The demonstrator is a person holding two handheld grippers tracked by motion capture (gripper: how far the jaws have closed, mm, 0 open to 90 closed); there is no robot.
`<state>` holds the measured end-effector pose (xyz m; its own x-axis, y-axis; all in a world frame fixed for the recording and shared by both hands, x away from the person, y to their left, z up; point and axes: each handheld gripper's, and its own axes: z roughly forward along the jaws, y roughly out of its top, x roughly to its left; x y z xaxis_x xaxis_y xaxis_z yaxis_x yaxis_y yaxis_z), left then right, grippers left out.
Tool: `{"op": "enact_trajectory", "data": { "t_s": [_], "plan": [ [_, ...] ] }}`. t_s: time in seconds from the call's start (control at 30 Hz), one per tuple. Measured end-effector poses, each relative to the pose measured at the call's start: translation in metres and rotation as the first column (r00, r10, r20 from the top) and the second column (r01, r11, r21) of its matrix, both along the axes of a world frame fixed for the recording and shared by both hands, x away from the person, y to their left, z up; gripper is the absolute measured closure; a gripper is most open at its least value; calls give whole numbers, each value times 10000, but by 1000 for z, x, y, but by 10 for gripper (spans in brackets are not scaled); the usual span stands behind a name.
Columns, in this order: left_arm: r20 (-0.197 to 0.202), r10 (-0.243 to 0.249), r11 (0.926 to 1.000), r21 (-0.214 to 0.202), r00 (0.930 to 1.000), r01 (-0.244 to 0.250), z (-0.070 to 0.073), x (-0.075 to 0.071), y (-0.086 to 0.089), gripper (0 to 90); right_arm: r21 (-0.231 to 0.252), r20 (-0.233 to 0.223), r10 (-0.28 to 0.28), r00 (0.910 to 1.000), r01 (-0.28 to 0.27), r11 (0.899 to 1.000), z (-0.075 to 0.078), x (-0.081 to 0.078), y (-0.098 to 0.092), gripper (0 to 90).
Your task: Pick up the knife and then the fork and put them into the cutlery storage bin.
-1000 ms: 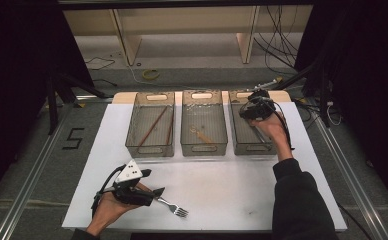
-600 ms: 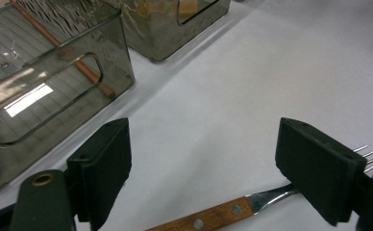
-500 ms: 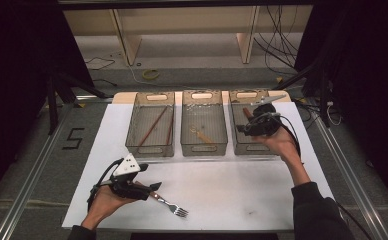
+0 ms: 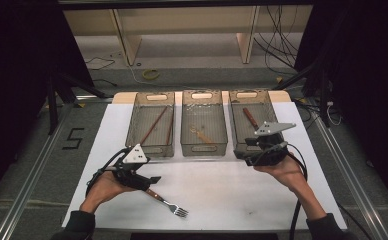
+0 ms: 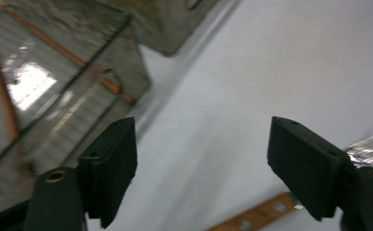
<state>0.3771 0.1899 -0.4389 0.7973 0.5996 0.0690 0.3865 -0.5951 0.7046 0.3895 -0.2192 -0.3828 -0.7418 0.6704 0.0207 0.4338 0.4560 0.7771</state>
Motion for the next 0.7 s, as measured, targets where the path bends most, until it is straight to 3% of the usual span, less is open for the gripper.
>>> {"op": "enact_trajectory", "data": {
  "t_s": [0.27, 0.57, 0.7],
  "plan": [
    [-694, 21, 9978, 657, 9976, 25, -15, 2, 4, 431, -225, -234, 251, 9994, -256, 9994, -22, -21, 0, 377],
    [-1382, -606, 9883, 1303, 9886, 788, -14, 0, 10, 401, -276, -438, 390, 9983, -403, 9988, -31, -29, -1, 378],
    [-1604, -1113, 9752, 1724, 9807, 1389, -14, -2, 9, 382, -278, -488, 362, 9982, -376, 9989, -32, -30, -2, 378]
  ]
}}
